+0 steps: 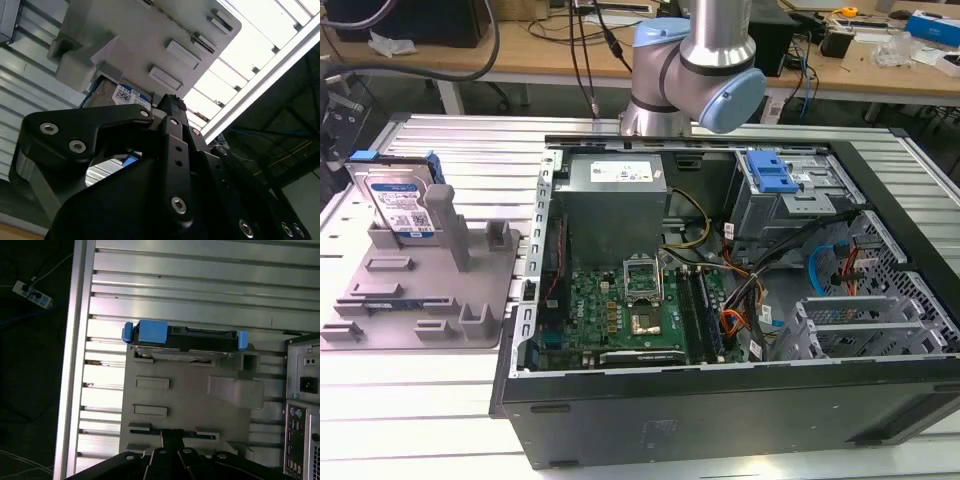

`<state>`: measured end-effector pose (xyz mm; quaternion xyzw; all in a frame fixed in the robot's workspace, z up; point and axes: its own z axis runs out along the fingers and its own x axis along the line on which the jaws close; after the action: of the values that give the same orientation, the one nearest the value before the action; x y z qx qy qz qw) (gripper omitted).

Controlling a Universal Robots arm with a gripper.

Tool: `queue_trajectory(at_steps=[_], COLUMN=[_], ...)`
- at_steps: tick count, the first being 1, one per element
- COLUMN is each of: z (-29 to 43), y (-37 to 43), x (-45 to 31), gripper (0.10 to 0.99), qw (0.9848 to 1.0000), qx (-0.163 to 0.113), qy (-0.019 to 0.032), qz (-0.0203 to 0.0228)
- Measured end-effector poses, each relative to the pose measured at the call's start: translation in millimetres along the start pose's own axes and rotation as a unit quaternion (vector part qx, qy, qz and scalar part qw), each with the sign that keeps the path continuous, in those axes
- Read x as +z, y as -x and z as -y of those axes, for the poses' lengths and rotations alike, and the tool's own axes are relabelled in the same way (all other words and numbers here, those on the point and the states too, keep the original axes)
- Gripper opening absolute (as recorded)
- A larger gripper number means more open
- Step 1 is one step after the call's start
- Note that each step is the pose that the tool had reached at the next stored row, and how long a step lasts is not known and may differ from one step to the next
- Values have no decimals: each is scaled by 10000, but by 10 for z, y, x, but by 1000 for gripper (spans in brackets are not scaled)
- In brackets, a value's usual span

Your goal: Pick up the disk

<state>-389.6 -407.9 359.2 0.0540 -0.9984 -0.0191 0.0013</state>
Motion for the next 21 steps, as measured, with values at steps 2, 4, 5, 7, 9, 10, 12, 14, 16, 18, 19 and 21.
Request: queue_trajectory(at_steps=[2, 4, 5, 7, 9, 10, 12, 14, 16, 18, 19, 21], z=[0, 0, 0, 0, 0, 1, 1, 1, 1, 1, 1, 2], y=[0, 0, 0, 0, 0, 0, 0, 0, 0, 0, 0, 0], x=[1, 2, 3, 6, 11, 15, 18, 21, 25, 30, 32, 36], gripper=[106, 106, 106, 106, 106, 106, 169, 298, 357, 478, 478, 600], qw=[9997, 9990, 9984, 9964, 9929, 9891, 9863, 9826, 9775, 9712, 9689, 9639], qx=[-245, -455, -571, -843, -1185, -1473, -1648, -1857, -2106, -2382, -2474, -2661], qy=[0, 0, -1, -1, -1, -1, -1, -1, -1, -1, -1, -1], qz=[-9, -18, -22, -32, -45, -57, -63, -71, -81, -91, -95, -102])
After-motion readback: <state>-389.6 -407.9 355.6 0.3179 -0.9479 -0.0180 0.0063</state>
